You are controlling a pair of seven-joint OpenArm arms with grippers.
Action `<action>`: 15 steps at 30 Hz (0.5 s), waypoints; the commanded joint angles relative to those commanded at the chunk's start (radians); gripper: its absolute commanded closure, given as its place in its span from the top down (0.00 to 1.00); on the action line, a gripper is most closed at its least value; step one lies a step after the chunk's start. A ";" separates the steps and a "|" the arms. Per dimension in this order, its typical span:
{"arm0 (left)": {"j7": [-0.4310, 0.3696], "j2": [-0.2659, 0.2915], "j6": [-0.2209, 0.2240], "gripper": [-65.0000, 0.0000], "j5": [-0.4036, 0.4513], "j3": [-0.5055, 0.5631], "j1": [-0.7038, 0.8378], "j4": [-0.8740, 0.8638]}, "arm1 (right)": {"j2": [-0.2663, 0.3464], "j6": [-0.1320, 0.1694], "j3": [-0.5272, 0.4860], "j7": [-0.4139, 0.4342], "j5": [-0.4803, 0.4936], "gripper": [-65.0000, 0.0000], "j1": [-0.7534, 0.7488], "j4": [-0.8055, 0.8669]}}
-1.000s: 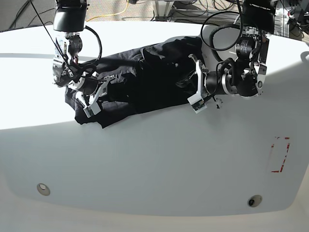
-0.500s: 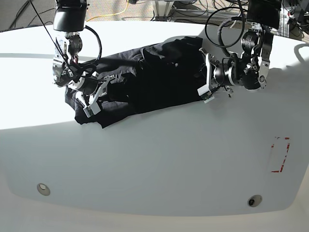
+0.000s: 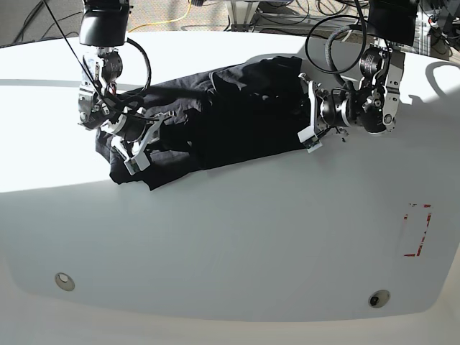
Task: Layout the t-shirt on the table in an organized manner, then fold the t-shirt properly
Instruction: 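Grasp both ends of the folded bundle with both grippers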
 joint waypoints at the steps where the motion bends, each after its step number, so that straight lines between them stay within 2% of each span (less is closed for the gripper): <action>1: -0.005 0.000 0.000 0.12 0.006 0.008 -0.011 -0.014 | 0.000 0.000 0.008 -0.006 0.000 0.29 0.000 0.018; 5: -0.006 0.000 0.000 0.12 0.018 0.060 -0.068 -0.081 | -0.023 0.000 0.071 -0.077 0.000 0.57 0.009 0.106; 6: -0.006 0.000 0.000 0.12 0.018 0.069 -0.083 -0.100 | -0.038 0.000 0.097 -0.104 0.000 0.66 0.018 0.140; 10: -0.008 0.000 0.000 0.12 0.020 0.075 -0.130 -0.143 | -0.068 0.000 0.193 -0.222 0.000 0.93 0.034 0.269; 12: -0.008 0.000 0.000 0.12 0.023 0.075 -0.158 -0.160 | -0.078 0.000 0.244 -0.279 0.000 1.00 0.049 0.338; 15: -0.008 -0.002 0.000 0.12 0.048 0.077 -0.189 -0.164 | -0.083 0.000 0.336 -0.362 0.000 1.00 0.063 0.408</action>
